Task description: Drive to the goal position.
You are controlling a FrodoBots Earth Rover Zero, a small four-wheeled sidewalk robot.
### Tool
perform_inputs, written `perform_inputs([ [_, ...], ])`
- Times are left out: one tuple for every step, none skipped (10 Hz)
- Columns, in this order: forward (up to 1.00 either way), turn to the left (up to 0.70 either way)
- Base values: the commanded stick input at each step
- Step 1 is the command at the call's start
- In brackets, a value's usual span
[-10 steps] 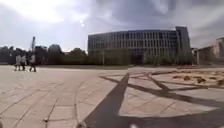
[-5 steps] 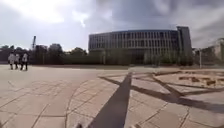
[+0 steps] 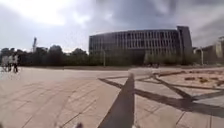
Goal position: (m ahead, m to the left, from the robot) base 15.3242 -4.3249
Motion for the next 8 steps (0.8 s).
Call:
perform_inputs([
  [0.69, -0.33],
  [0.69, -0.35],
  [0.69, -0.35],
  [0.69, -0.03],
  [0.69, -0.01],
  [0.69, -0.01],
  [0.69, -0.01],
  [0.69, -0.01],
])
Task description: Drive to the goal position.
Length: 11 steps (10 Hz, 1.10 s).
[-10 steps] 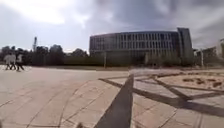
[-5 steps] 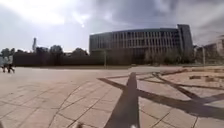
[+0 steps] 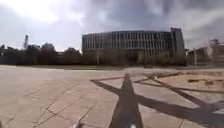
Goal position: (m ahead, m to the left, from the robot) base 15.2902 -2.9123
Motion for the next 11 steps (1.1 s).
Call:
perform_inputs([
  [0.69, -0.01],
  [0.69, -0.01],
  [0.69, -0.01],
  [0.69, -0.01],
  [0.69, -0.01],
  [0.69, -0.01],
  [0.69, -0.01],
  [0.69, -0.01],
  [0.69, -0.03],
  [0.69, -0.1],
  [0.69, -0.16],
])
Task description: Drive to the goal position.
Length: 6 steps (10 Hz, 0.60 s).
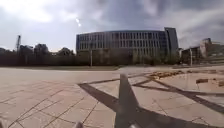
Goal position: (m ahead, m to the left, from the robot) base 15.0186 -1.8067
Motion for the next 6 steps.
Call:
perform_inputs([
  [0.69, -0.22],
  [0.69, -0.27],
  [0.69, -0.3],
  [0.69, -0.33],
  [0.69, -0.18],
  [0.69, -0.01],
])
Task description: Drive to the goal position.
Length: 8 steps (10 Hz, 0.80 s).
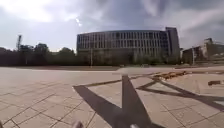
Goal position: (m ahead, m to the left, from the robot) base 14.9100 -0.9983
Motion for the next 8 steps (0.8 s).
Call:
perform_inputs([
  [0.69, -0.01],
  [0.69, -0.01],
  [0.69, -0.01],
  [0.69, -0.01],
  [0.69, -0.01],
  [0.69, -0.01],
  [0.69, -0.01],
  [0.69, -0.01],
])
